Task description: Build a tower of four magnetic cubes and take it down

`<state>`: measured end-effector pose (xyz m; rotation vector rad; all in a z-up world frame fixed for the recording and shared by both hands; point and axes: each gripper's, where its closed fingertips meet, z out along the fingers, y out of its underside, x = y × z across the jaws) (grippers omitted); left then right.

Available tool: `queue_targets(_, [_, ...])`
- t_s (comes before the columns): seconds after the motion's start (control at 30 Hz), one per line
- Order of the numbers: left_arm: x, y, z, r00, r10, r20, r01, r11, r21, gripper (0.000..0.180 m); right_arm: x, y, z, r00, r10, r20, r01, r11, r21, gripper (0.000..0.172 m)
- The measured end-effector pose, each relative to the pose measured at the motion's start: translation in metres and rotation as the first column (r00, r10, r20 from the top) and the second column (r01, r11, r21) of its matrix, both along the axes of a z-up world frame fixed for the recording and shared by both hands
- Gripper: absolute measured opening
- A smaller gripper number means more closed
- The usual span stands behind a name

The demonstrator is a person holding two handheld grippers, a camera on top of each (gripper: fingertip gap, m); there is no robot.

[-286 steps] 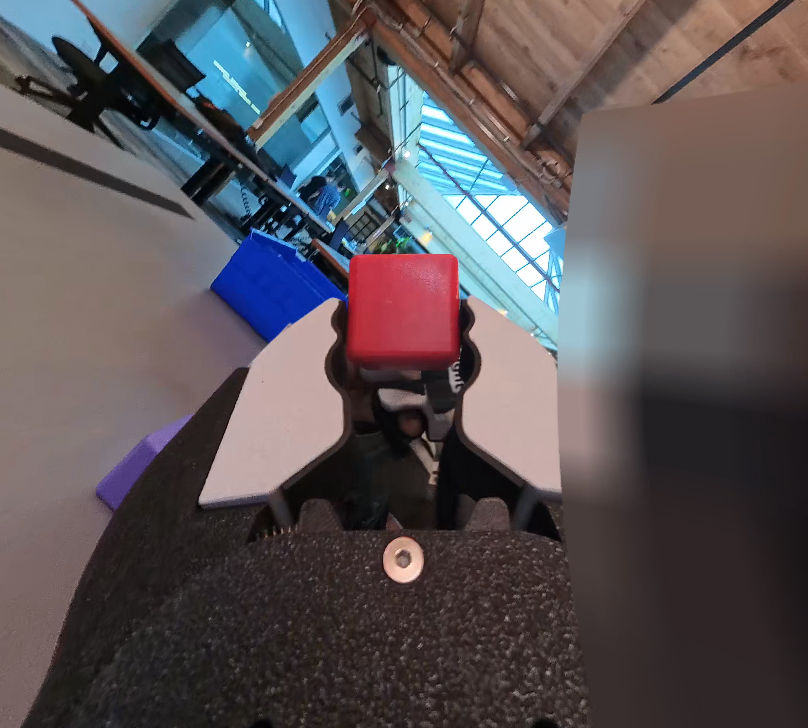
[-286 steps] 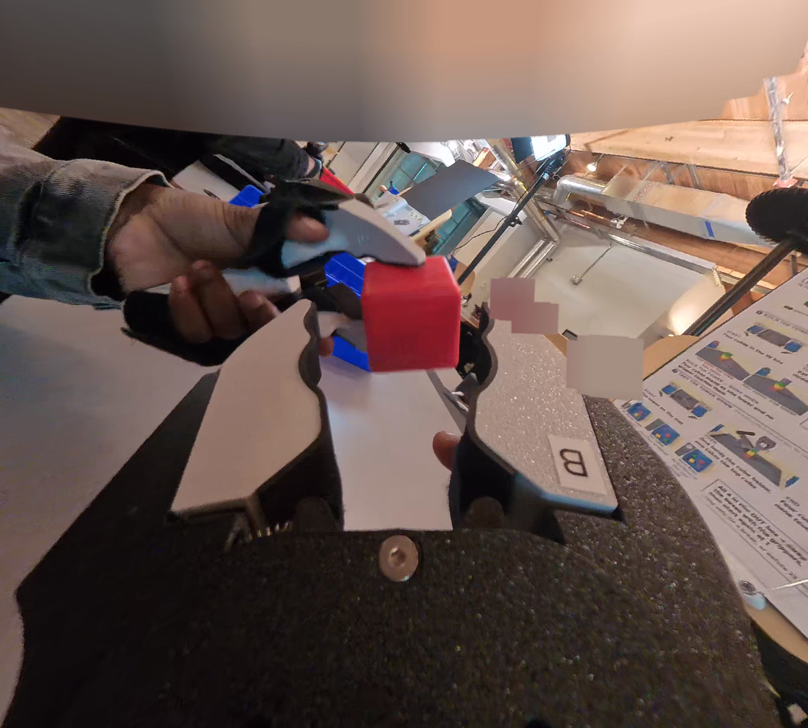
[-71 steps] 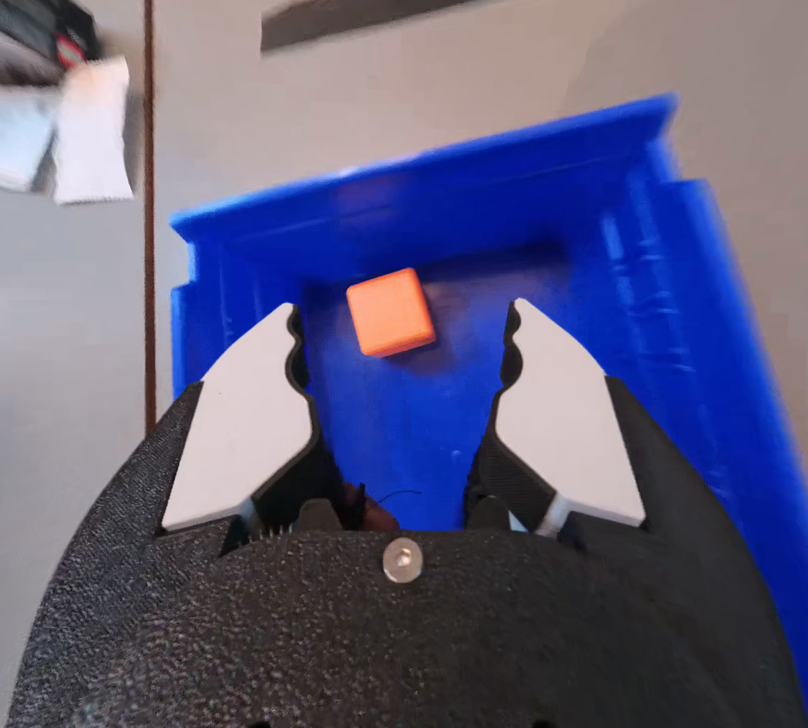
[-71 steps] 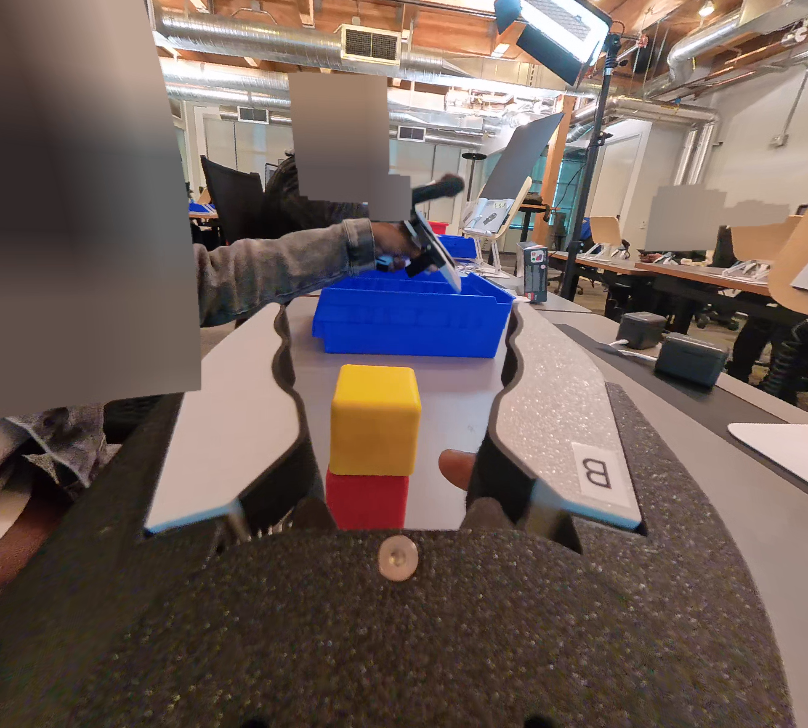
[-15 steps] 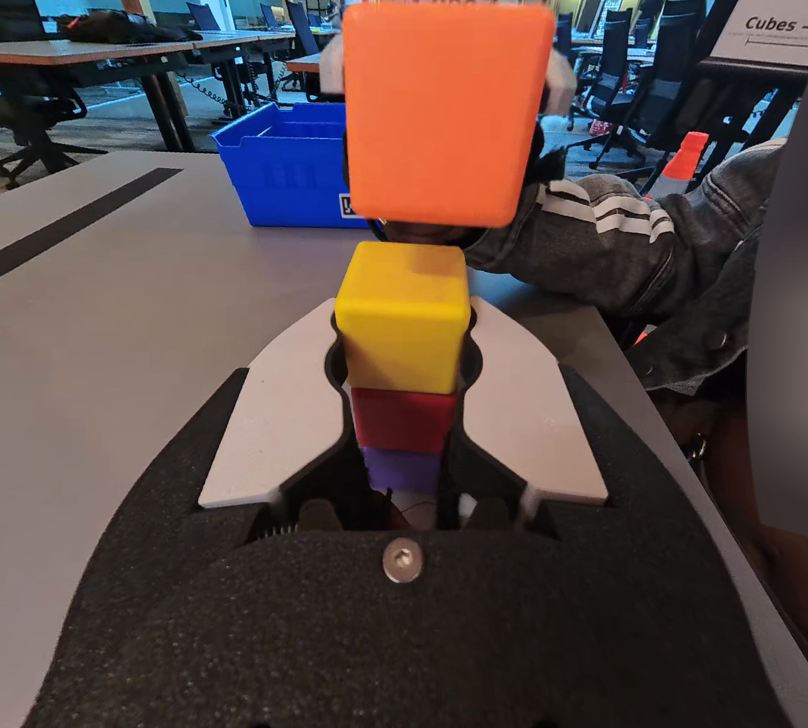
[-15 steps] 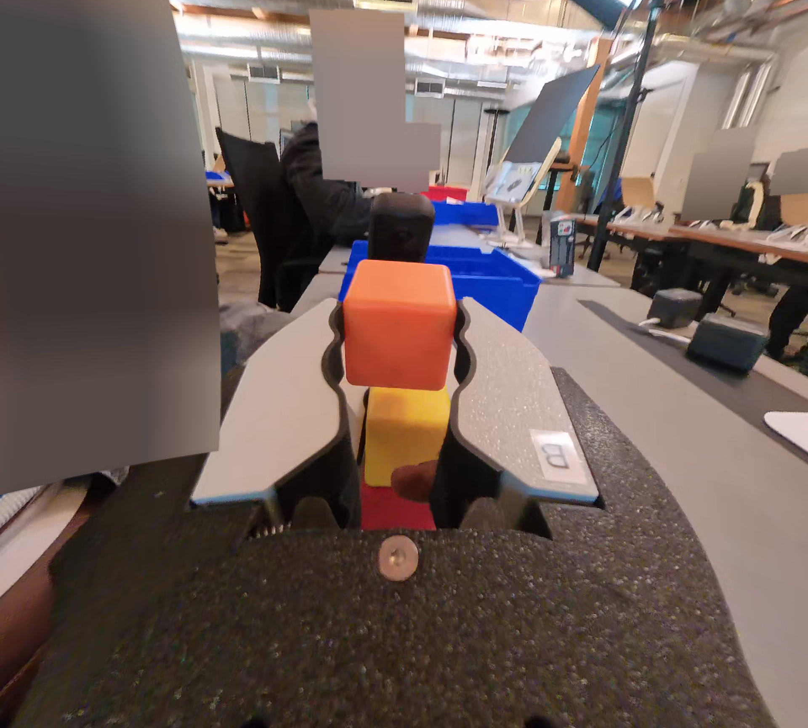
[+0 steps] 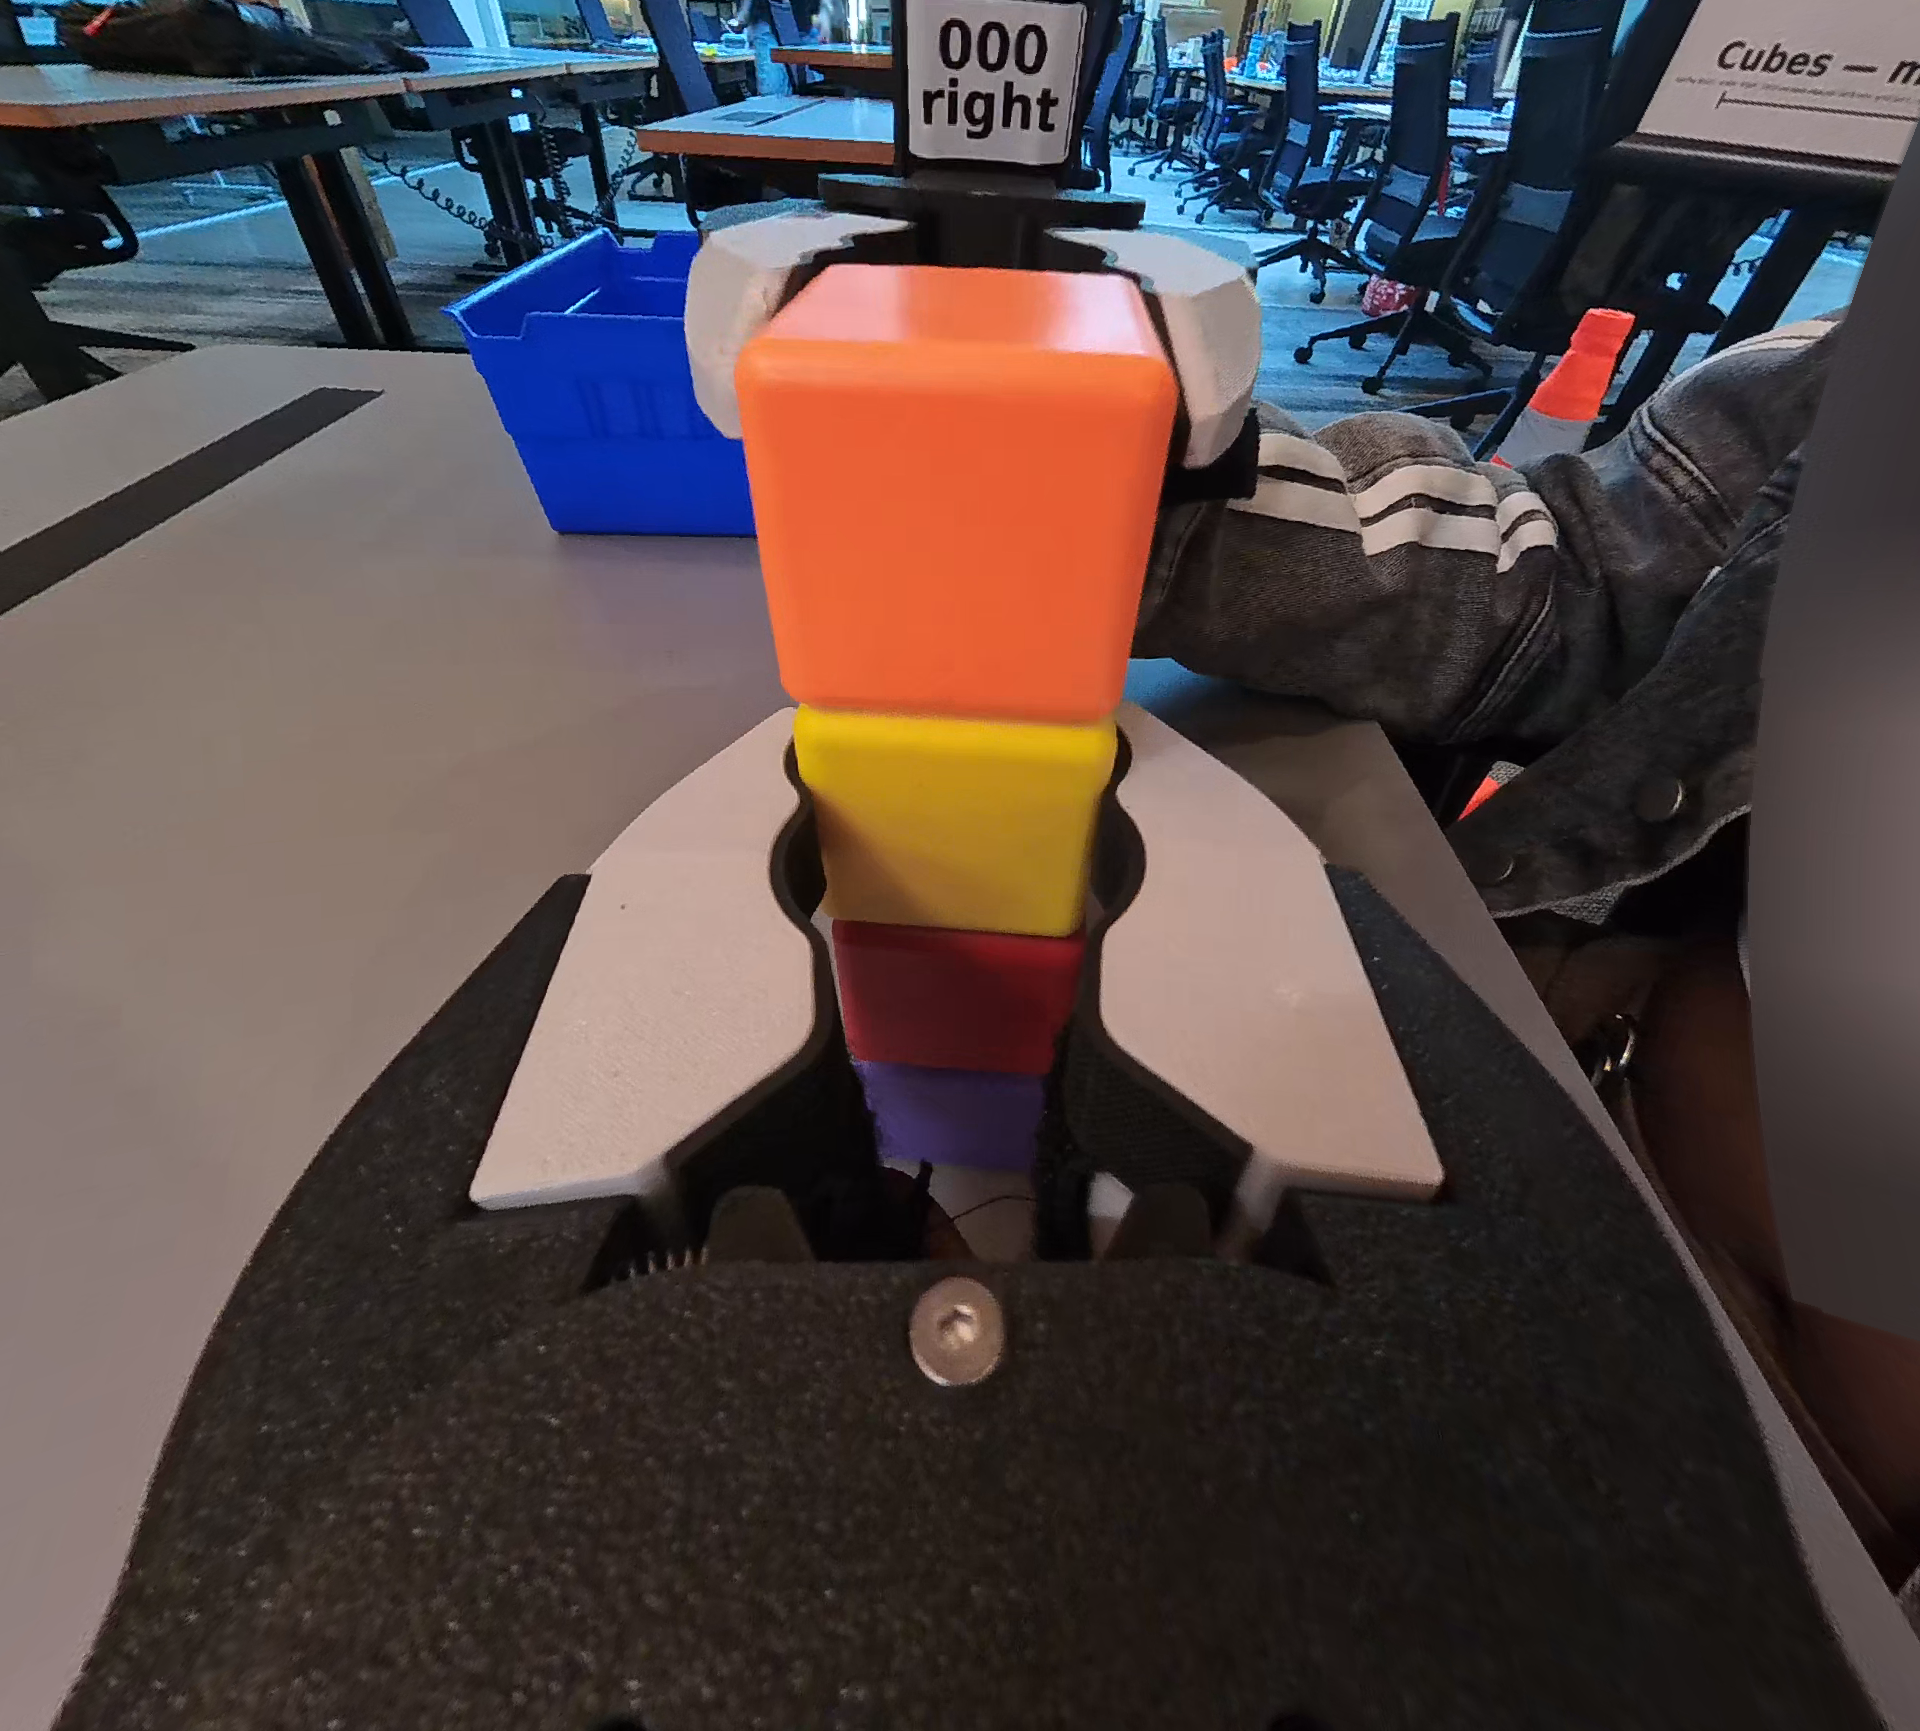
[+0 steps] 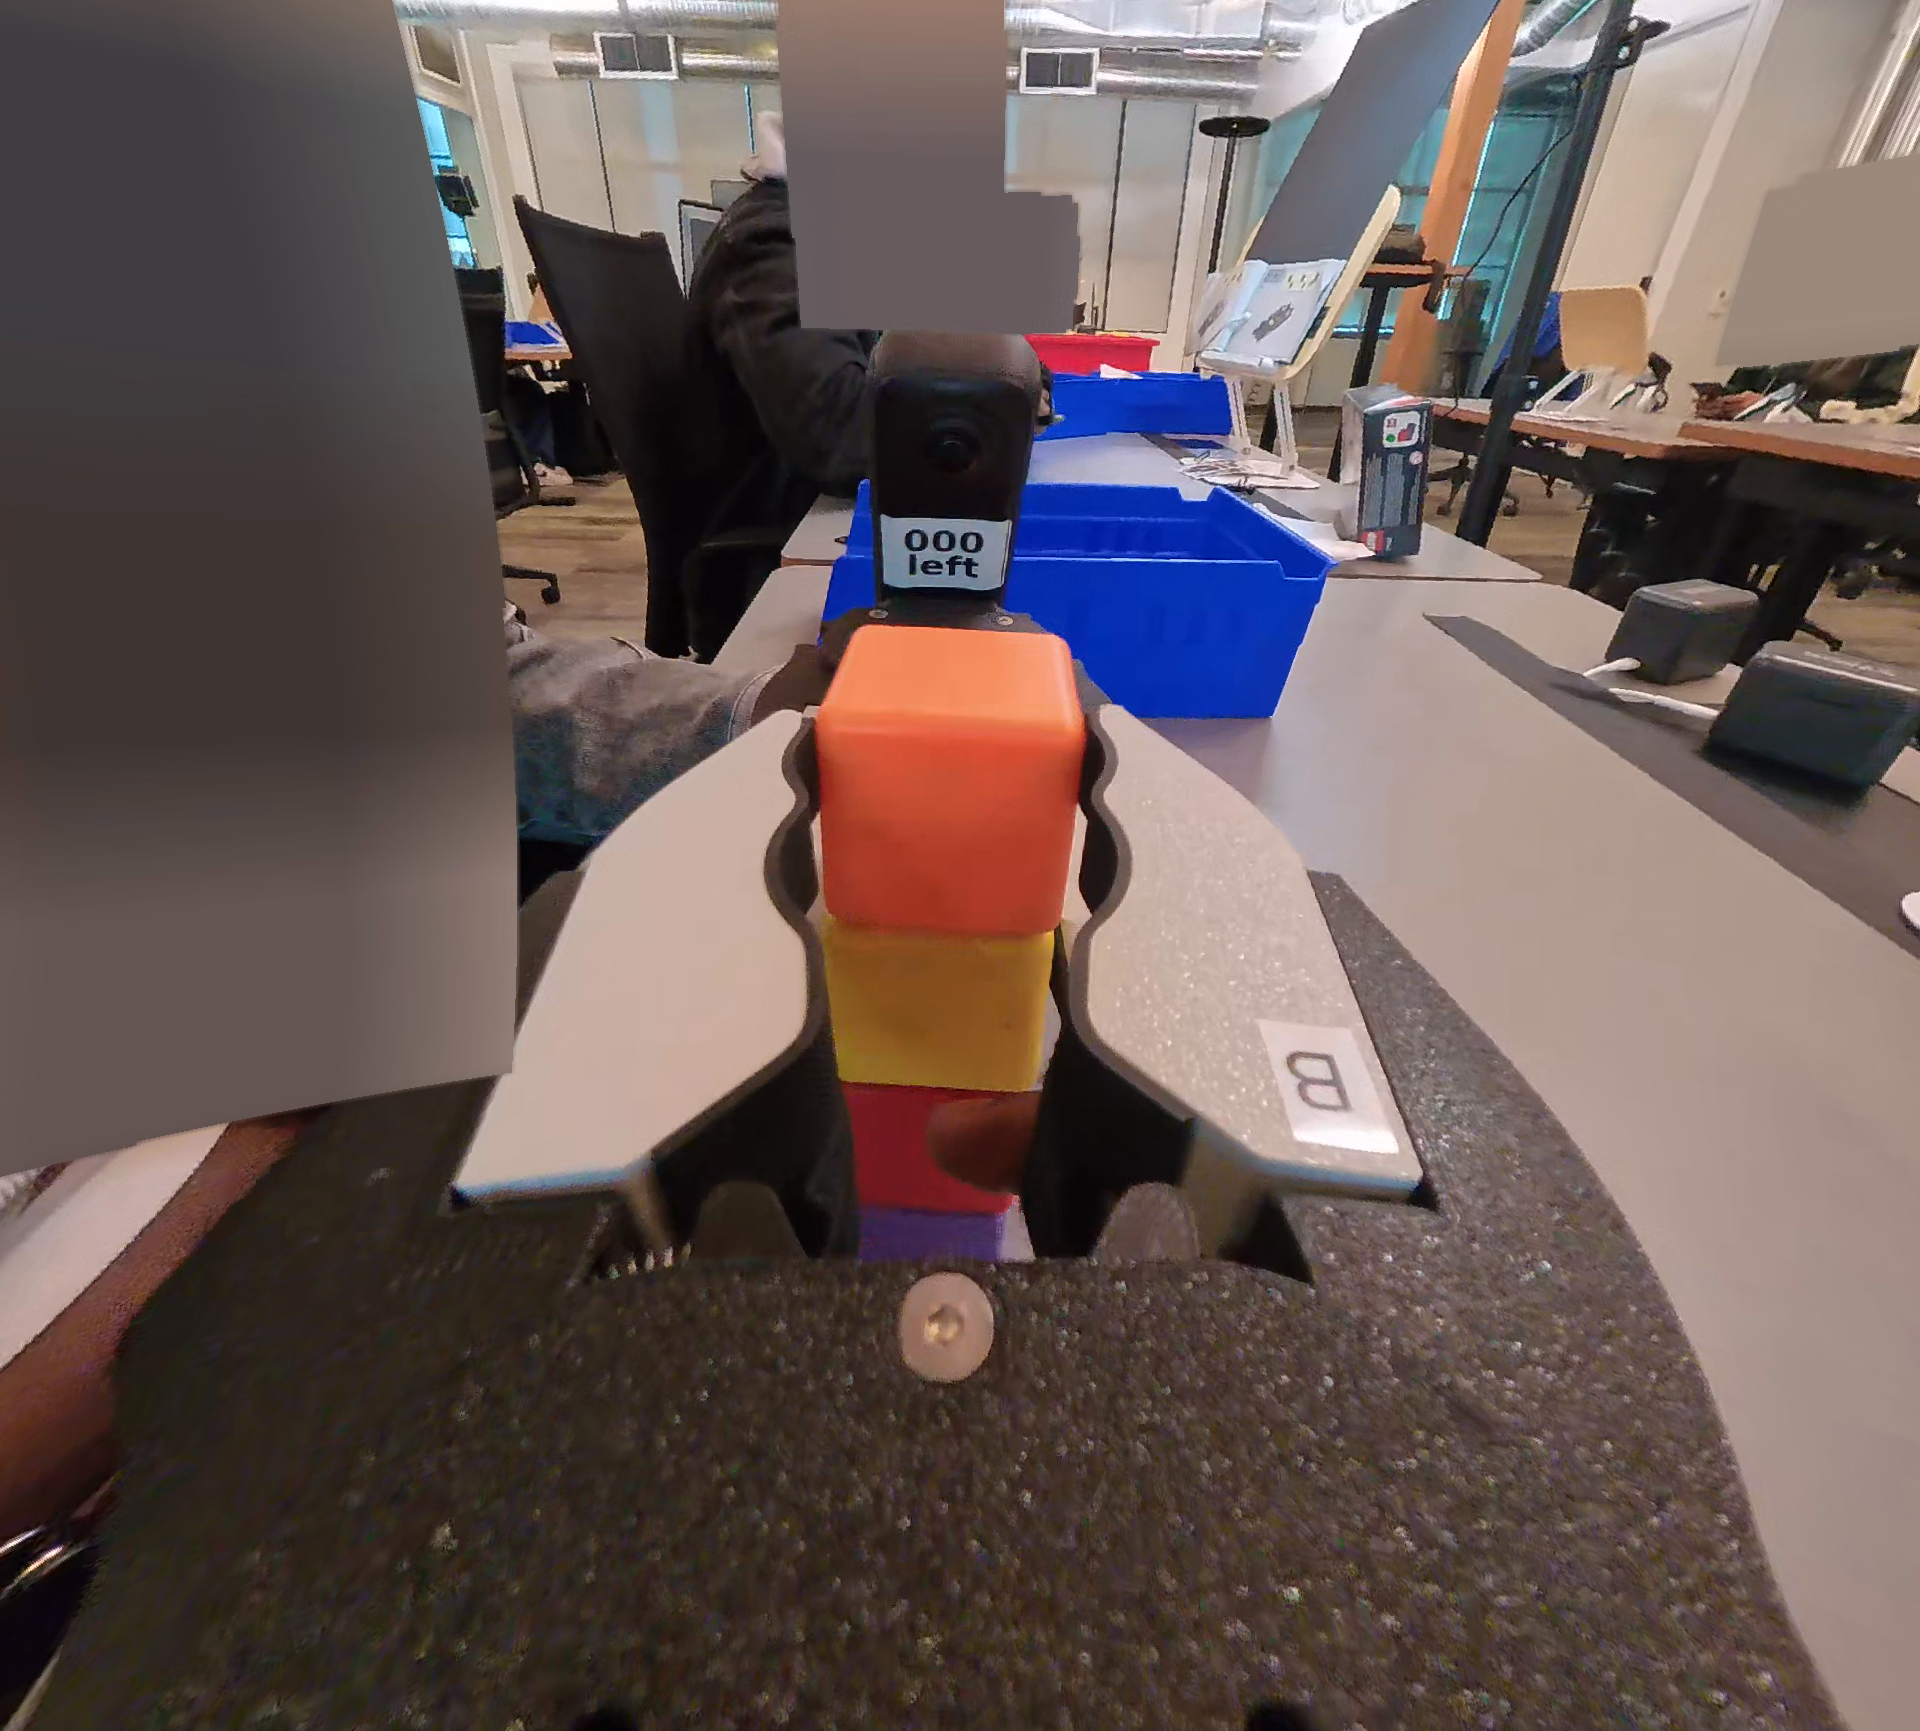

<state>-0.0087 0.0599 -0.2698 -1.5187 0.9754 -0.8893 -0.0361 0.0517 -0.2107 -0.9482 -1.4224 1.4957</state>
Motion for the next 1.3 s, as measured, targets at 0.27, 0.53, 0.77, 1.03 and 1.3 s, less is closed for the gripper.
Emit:
queue_targets(0.27, [0.000, -0.001, 0.000, 1.000, 0.014, -0.006, -0.014, 1.000, 0.015, 0.049, 0.001, -0.002, 0.001, 0.998, 0.030, -0.051, -0.030, 1.000, 0.006, 0.048])
queue_targets(0.53, [-0.012, -0.008, 0.018, 1.000, -0.001, -0.002, 0.001, 0.997, 0.073, 0.092, 0.015, 0.000, 0.019, 0.989, 0.021, -0.146, -0.018, 1.000, 0.021, 0.078])
queue_targets(0.77, [-0.044, -0.012, 0.061, 0.988, 0.054, 0.147, -0.070, 0.992, 0.102, 0.128, 0.038, 0.021, 0.010, 0.999, -0.044, -0.002, 0.045, 0.998, 0.037, 0.124])
queue_targets(1.03, [-0.038, -0.020, 0.062, 0.994, 0.029, 0.109, -0.042, 0.992, 0.120, 0.126, 0.037, 0.018, 0.006, 1.000, -0.012, 0.019, 0.012, 1.000, 0.024, 0.119])
queue_targets(1.3, [-0.043, -0.018, 0.024, 0.998, 0.016, -0.064, -0.015, 1.000, 0.022, 0.129, 0.030, 0.004, -0.024, 0.986, 0.036, 0.166, -0.055, 0.993, 0.109, 0.122])
